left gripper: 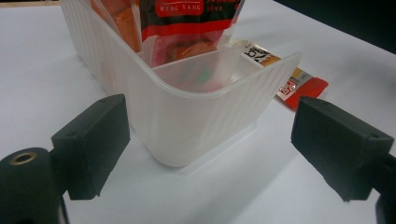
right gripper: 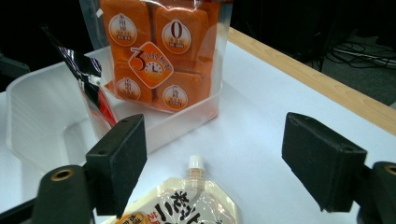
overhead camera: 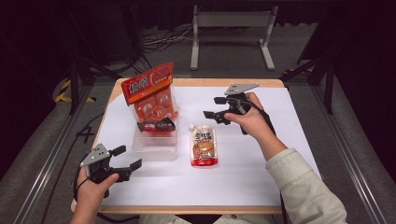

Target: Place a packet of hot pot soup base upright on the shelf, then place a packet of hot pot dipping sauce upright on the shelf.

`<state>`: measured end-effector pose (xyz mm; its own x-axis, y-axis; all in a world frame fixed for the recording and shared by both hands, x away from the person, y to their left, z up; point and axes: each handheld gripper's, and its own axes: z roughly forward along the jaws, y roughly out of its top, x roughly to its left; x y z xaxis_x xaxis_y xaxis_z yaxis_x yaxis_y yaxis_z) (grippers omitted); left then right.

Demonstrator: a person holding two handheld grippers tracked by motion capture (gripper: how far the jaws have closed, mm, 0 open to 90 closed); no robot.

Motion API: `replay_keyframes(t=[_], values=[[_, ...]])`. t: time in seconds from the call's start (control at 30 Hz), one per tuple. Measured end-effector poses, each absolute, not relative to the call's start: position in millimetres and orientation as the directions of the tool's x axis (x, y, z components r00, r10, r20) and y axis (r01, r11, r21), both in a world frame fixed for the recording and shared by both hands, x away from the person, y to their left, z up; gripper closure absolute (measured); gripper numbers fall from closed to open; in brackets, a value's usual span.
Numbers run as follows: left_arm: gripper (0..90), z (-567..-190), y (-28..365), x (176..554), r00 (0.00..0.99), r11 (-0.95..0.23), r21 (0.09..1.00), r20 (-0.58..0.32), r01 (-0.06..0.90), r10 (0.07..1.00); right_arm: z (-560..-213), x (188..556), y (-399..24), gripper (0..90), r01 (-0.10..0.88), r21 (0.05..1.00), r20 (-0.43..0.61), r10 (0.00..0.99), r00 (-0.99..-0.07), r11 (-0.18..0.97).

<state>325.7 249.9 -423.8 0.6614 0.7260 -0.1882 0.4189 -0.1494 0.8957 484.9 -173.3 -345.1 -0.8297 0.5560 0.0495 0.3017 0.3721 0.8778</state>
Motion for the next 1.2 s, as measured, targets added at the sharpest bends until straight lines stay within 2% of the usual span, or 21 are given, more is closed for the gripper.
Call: replay_keyframes(t=[1.2], values=[[12.6, -424.3, 249.5, 325.6, 0.660, -0.149, 0.894, -0.190, 0.422, 0.727, -420.4, 501.1, -156.8, 22.4, 0.449, 0.732, 0.089, 0.581, -0.809, 0.512]])
